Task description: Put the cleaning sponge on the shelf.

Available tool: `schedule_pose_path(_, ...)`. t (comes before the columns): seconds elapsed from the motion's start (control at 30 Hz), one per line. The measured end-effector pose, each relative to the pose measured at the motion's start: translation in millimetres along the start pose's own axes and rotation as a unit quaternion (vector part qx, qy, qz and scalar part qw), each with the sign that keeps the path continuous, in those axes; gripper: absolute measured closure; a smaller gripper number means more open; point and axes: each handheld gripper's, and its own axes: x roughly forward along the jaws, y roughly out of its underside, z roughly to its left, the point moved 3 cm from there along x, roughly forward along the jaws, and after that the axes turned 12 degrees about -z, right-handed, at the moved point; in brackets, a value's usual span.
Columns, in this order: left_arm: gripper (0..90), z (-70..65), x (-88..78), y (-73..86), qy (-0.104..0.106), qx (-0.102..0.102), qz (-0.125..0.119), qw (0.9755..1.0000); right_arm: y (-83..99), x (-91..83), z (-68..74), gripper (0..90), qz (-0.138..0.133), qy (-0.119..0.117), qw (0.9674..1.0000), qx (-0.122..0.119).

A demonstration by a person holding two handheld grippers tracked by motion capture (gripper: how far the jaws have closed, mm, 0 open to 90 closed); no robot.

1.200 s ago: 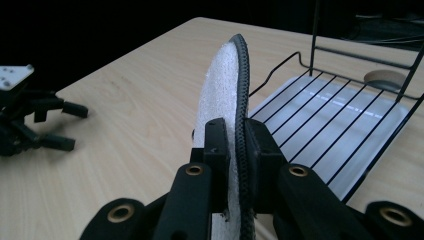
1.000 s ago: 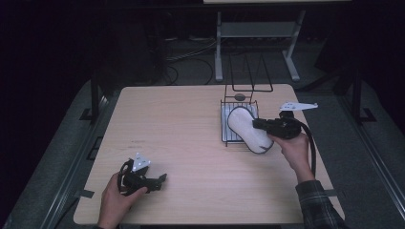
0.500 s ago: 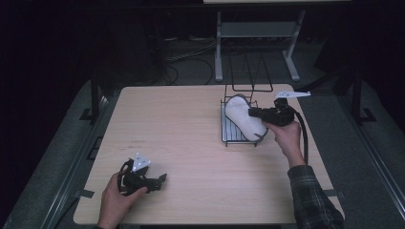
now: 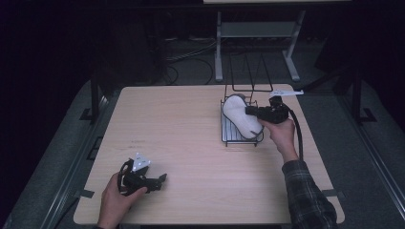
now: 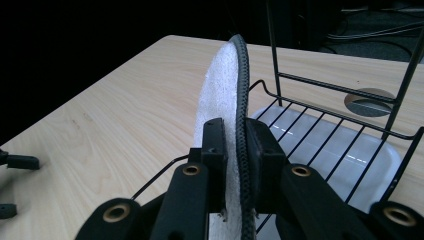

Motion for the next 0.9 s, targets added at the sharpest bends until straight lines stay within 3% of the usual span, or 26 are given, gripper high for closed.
schedule_pose_path(0.33,12.7,0.0,0.0,0.0,0.0,0.0,0.0,1.0,7.1,10.9,-7.8,76.2,0.006,0.012,0.9999,0.005)
schedule_pose_path(0.47,12.7,0.0,0.0,0.0,0.0,0.0,0.0,1.0,6.7,14.3,-6.6,72.0,0.016,0.019,0.9997,-0.005)
schedule_pose_path(0.53,12.7,0.0,0.0,0.0,0.0,0.0,0.0,1.0,6.1,16.8,-6.6,62.5,0.016,0.026,0.9994,-0.016)
schedule_pose_path(0.63,12.7,0.0,0.0,0.0,0.0,0.0,0.0,1.0,6.8,17.5,-7.1,59.6,0.02,0.029,0.9991,-0.022)
schedule_pose_path(0.9,12.7,0.0,-0.1,0.0,0.0,0.0,0.0,1.0,5.2,8.6,-10.8,51.1,0.017,0.044,0.9987,-0.021)
